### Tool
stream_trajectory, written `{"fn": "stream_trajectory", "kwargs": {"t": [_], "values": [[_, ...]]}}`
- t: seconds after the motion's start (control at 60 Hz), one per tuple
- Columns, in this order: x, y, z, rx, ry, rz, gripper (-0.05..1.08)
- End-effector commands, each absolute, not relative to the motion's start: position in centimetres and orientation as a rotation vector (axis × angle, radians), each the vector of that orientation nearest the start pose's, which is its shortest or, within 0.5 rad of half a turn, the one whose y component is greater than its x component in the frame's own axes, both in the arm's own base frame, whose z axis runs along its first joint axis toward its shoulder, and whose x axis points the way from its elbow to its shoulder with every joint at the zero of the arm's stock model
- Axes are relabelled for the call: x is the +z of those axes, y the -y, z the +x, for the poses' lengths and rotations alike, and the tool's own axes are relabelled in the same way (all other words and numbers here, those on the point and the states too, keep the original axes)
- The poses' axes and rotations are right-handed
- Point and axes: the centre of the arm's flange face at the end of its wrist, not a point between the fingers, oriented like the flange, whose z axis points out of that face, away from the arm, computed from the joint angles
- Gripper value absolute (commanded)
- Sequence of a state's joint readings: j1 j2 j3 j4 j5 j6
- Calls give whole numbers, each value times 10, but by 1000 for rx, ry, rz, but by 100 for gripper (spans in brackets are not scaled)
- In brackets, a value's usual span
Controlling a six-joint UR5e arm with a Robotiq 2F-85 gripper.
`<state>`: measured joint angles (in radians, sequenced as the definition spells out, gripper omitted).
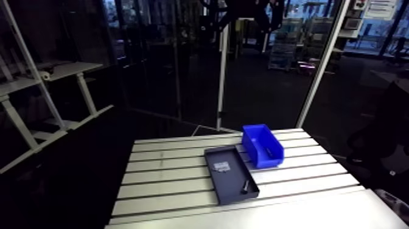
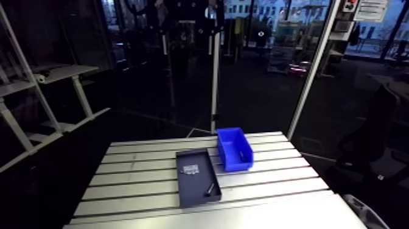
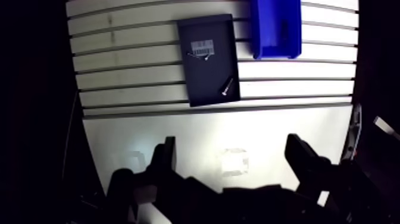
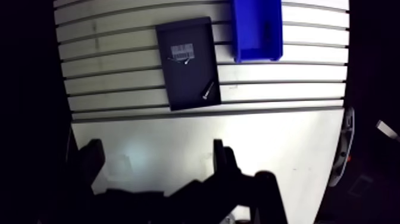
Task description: Pick up the M10 bolt from the tray and put it into the blue bin.
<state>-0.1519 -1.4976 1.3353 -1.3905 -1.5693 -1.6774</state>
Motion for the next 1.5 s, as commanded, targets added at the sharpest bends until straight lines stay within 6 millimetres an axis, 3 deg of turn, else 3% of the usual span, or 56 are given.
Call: {"fn": "stream_trajectory", "kwargs": {"t": [0.017,1.5], "values": [[550,53,-526,-17,-3129,158,1],[549,53,-525,-20,-3127,160,1]]}}
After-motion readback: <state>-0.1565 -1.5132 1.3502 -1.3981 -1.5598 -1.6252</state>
